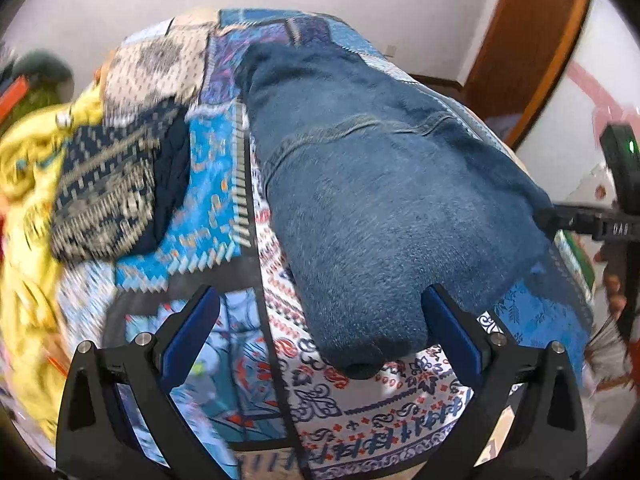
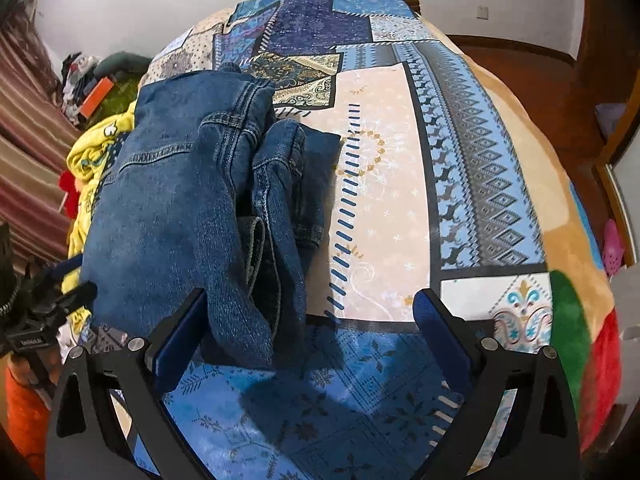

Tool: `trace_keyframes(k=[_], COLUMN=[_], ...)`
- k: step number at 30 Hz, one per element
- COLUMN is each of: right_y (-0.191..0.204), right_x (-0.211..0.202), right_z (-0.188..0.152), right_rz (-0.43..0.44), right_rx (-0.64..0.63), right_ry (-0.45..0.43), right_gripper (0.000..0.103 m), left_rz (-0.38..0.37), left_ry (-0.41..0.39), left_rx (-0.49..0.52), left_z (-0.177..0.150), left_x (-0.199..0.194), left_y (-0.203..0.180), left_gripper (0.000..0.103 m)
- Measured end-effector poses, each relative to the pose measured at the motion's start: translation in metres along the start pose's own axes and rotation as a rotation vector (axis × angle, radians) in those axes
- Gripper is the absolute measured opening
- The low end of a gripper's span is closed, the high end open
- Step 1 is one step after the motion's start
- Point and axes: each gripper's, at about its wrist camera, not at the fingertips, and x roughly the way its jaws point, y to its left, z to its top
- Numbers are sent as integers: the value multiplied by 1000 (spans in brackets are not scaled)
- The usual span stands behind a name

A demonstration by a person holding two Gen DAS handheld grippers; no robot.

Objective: Fold large clothes

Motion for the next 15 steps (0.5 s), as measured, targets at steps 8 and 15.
trace_keyframes(k=[8,15], right_y=[27,62], right_x=[-24,10], right_z=[45,87], right_rz=[-56,-22], right_rx=[-112,-232], right_ry=[-42,-4], right_gripper=[100,100], left_rz=[127,125], left_ry=[-88,-62], left_rx=[99,72], left_z=[48,82], left_x=[-16,14], left_y=[6,15], left_gripper=[102,102])
